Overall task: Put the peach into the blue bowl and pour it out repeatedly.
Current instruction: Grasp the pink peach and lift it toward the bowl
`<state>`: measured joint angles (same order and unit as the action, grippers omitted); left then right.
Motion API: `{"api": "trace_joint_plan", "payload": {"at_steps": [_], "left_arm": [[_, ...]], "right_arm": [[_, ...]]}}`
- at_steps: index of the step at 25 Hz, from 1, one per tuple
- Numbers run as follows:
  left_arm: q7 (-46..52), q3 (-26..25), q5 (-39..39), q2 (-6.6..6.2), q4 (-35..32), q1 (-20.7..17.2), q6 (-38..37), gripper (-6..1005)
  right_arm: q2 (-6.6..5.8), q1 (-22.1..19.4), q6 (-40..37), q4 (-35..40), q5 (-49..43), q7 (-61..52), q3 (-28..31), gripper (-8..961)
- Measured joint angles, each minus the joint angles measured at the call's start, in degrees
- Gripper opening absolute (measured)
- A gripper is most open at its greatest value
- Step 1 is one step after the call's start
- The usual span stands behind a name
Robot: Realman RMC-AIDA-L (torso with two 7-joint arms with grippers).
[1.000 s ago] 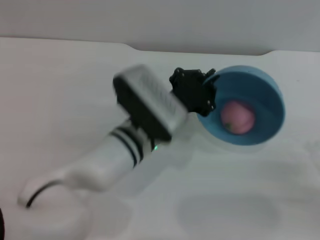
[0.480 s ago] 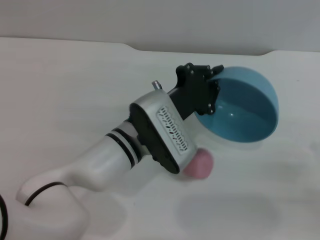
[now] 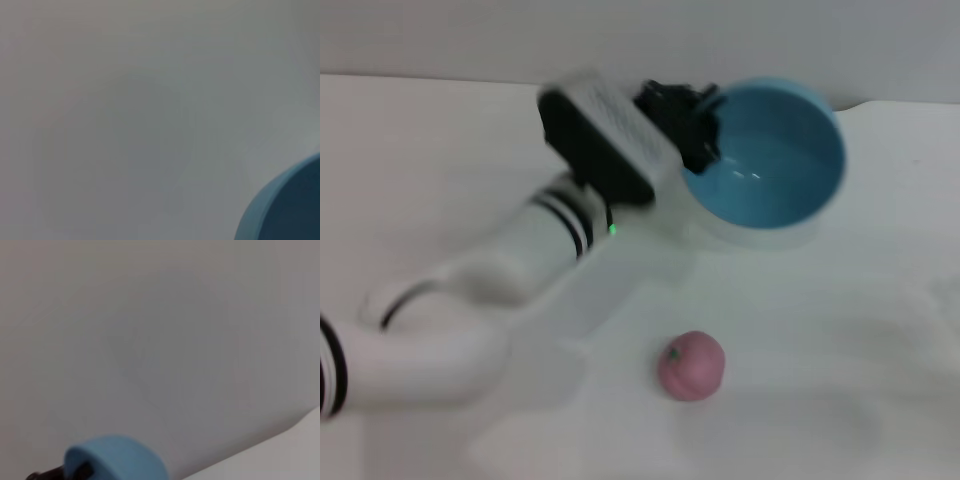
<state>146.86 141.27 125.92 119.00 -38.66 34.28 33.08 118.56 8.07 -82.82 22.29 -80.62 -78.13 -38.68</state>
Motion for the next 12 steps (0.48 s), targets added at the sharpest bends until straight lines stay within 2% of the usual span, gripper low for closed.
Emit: {"api": "trace_joint_plan", "payload": {"at_steps": [1,5,7,8,9,11,12], "left_arm": [[1.1,-2.4,0.0,-0.11,-0.2,0.5,-2.7,-2],[2.9,-17.5,0.3,-0.64,-1.6,4.9,-26.8,-2],[2.0,-26.5,0.6,-0.97,-1.6,7.7,-40.3,-2],[1.2,-30.5,0.6,-1.12,-1.6,8.7,-45.9,-1],[-4.9,-42.9,0.7,-1.33,-1.7,10.4,-61.0,-1],[-4.9,-42.9,0.7,-1.33,-1.7,10.4,-61.0,-1],[-7.1,-47.3,0.7,-1.34,-1.9,10.6,-66.2,-1]], "right_arm": [[0.00,0.5,0.0,0.0,-0.3,0.0,-0.1,319],[0.07,3.4,0.0,-0.1,-4.0,0.0,-0.3,312],[0.01,5.8,0.2,-0.2,-8.1,-0.7,-0.3,309],[-0.08,8.7,0.5,-0.4,-12.7,-2.4,-0.3,307],[-0.14,12.0,1.3,-0.4,-18.0,-4.9,-0.4,306],[-0.14,12.0,1.3,-0.4,-18.0,-4.9,-0.4,303],[-0.15,13.5,1.8,-0.3,-20.2,-6.0,-0.5,301]]}}
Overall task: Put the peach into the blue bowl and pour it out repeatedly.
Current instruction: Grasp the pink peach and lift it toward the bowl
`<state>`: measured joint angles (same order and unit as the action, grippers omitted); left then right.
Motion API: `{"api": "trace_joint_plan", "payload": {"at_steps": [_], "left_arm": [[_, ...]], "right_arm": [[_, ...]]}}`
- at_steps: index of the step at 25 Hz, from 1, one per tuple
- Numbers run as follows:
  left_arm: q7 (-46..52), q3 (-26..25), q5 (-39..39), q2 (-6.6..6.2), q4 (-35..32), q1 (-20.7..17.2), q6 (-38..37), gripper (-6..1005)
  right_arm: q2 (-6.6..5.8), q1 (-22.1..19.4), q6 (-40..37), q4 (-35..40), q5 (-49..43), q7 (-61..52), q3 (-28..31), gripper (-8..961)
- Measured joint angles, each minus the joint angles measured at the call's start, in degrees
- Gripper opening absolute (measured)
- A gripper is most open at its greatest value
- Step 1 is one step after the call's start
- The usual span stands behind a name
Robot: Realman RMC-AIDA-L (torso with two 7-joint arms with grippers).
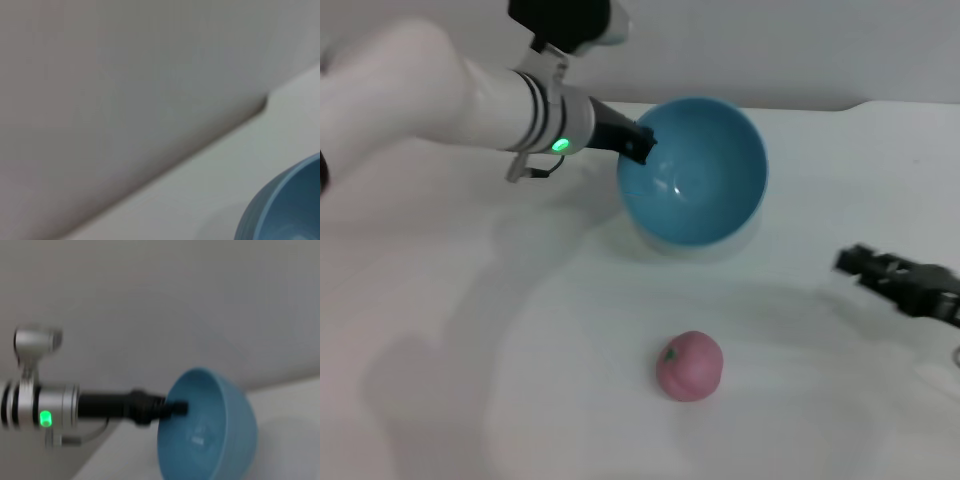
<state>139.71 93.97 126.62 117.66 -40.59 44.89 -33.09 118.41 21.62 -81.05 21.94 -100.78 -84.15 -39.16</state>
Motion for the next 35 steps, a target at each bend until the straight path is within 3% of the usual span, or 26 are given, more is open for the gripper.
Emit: {"api": "trace_joint_plan", "payload": {"at_steps": [4,8,16,19,25,35], "left_arm": [[-1.6,-9.8,2.2,-0.86,-0.4,0.4,-12.8,-1],[4.5,-16.4,12.3,-1.07,-1.1,0.5,-21.8,-2],[6.2,-21.7,17.1,-0.42,-2.6,-3.0,-29.1,-1],[6.7,-22.2,17.1,-0.42,-4.3,-4.7,-29.6,-1],[7.4,-22.4,17.1,-0.42,-6.8,-6.2,-29.9,-2],[7.4,-22.1,17.2,-0.19,-7.4,-5.1,-29.7,-1]], "right_arm": [[0.10,8.0,1.8,0.1,-9.4,-5.2,-2.9,295],[0.13,12.4,3.2,0.3,-11.5,-8.3,-7.3,288],[0.54,20.6,9.7,1.6,-12.9,-20.4,-26.8,275],[0.91,22.1,11.4,1.5,-12.5,-22.9,-31.9,270],[1.30,22.6,12.2,0.9,-10.9,-24.9,-36.6,261],[1.39,22.2,23.3,0.2,5.3,-25.2,-58.4,244]]}}
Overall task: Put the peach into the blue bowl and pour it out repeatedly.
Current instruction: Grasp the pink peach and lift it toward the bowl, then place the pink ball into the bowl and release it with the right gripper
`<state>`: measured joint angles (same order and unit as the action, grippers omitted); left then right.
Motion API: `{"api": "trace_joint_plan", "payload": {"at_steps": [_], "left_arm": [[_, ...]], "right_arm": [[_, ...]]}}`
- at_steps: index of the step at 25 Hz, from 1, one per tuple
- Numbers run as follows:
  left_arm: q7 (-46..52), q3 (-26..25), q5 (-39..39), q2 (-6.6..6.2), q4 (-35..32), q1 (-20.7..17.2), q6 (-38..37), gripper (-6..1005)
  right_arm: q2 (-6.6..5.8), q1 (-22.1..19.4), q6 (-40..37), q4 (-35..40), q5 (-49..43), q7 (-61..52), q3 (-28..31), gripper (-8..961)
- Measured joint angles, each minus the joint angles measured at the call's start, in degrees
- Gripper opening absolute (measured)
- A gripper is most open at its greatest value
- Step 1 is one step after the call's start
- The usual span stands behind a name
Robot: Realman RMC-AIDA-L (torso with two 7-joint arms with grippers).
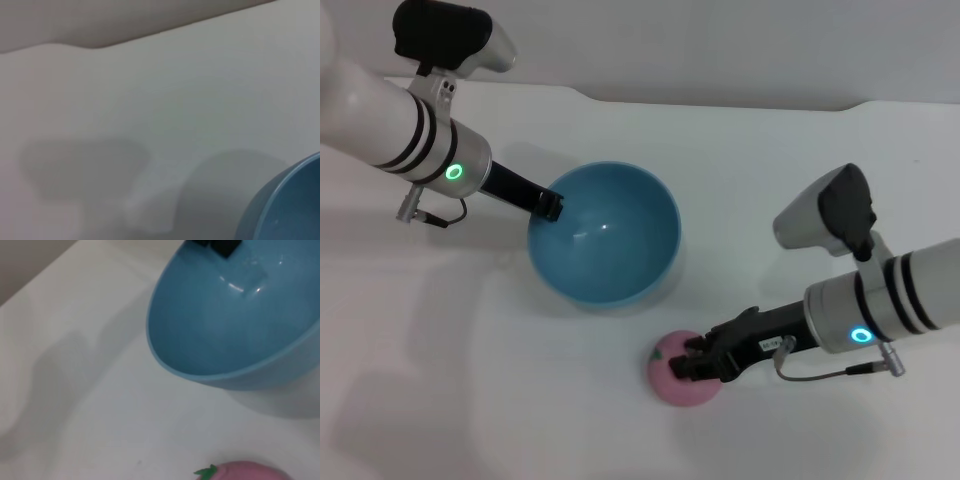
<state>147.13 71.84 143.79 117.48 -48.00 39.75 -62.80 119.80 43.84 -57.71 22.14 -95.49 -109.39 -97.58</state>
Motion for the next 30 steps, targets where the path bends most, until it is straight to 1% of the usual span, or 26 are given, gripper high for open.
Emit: {"api": "trace_joint_plan", "payload": {"at_steps": [3,6,9,12,15,17,18,19,20,22,25,27,30], "left_arm": [[0.0,0.1,0.0,0.03,-0.5,0.0,0.0,-1],[0.0,0.0,0.0,0.03,-1.1,0.1,-0.1,-1],[0.0,-0.2,0.0,0.03,-1.2,0.1,-0.2,-1],[0.0,-0.2,0.0,0.04,-1.2,0.1,-0.2,-2],[0.0,0.0,0.0,0.03,-1.2,0.1,-0.1,-2],[0.0,0.1,0.0,0.03,-1.2,0.4,-0.2,-2],[0.0,0.1,0.0,0.03,-1.2,0.5,-0.2,-2],[0.0,0.1,0.0,0.04,-1.2,0.6,-0.3,-2],[0.0,0.2,0.0,0.04,-1.2,0.7,-0.3,-2],[0.0,0.2,0.0,0.03,-1.2,0.8,-0.4,-2],[0.0,0.2,0.0,0.03,-1.1,1.2,-0.7,-1],[0.0,0.4,0.0,0.11,-0.8,1.5,-1.2,-1],[0.1,2.3,-0.5,0.42,-0.6,2.3,-2.4,-1]], "right_arm": [[0.00,0.0,2.6,0.4,3.5,-0.5,-4.0,239],[-0.02,0.0,3.3,0.7,4.1,-0.8,-4.6,235],[-0.27,-0.2,3.2,0.7,4.9,-0.8,-4.2,230],[-0.74,-1.4,2.6,1.9,6.3,-0.5,-3.1,225],[-1.04,-4.2,2.0,4.8,6.4,-0.3,-0.4,220],[-1.22,-5.9,0.9,5.9,6.4,0.3,2.8,150],[-1.39,-7.6,-1.7,5.9,6.2,2.3,7.8,114],[-1.39,-7.6,-1.7,5.9,6.2,2.3,7.8,79],[-1.47,-8.6,-3.2,5.8,6.1,3.7,10.3,44],[-1.60,-10.5,-6.4,5.9,6.0,6.5,15.2,41],[-2.20,-13.7,-13.4,7.1,6.0,10.2,22.4,36],[-2.61,-15.9,-20.4,9.0,6.0,12.6,28.2,37],[-2.76,-18.1,-30.3,13.0,5.9,14.7,36.0,39]]}}
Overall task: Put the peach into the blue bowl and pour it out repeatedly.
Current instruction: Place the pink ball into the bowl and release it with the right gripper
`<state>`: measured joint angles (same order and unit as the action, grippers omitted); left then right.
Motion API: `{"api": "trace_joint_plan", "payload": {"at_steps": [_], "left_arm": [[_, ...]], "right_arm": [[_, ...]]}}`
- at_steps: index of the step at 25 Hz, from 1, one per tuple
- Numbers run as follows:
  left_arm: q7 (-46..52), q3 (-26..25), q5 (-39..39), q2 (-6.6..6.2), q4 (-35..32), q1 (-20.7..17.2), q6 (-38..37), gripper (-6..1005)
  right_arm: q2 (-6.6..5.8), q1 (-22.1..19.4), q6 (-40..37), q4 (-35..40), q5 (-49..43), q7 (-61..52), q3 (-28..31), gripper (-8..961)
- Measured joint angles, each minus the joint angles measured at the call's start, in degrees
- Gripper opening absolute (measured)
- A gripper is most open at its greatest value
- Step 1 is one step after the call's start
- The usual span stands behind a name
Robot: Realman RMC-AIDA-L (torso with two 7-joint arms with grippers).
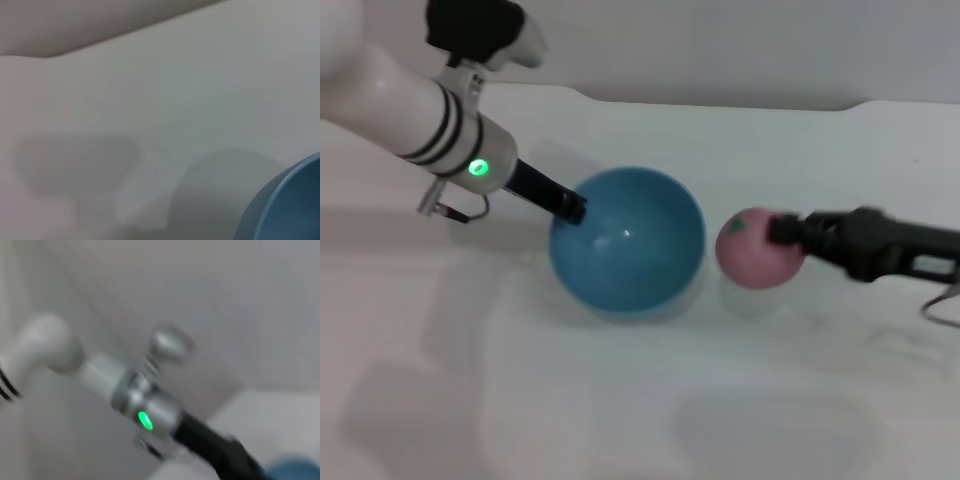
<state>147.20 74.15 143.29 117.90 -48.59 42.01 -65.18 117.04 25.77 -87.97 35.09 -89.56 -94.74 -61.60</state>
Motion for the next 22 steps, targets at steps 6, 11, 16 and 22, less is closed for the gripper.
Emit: {"api": "trace_joint_plan", "payload": {"at_steps": [6,11,16,22], "left_arm": [[4.7,14.4,-3.6,0.53,0.2,2.5,0.6,-2],[5.9,20.5,-9.8,0.65,0.3,4.0,2.5,-2],[6.3,20.4,-11.4,0.48,0.3,4.8,2.5,-2],[6.8,20.4,-11.6,0.32,0.0,5.5,2.3,-2]], "right_arm": [[0.58,0.8,-4.8,3.9,-0.5,0.2,6.1,42],[1.79,3.6,2.9,2.7,-7.8,0.1,3.9,45],[1.65,5.6,8.6,-0.5,-9.2,-0.1,-4.0,122],[1.52,6.6,10.5,1.5,-13.3,-4.3,-8.0,294]]}}
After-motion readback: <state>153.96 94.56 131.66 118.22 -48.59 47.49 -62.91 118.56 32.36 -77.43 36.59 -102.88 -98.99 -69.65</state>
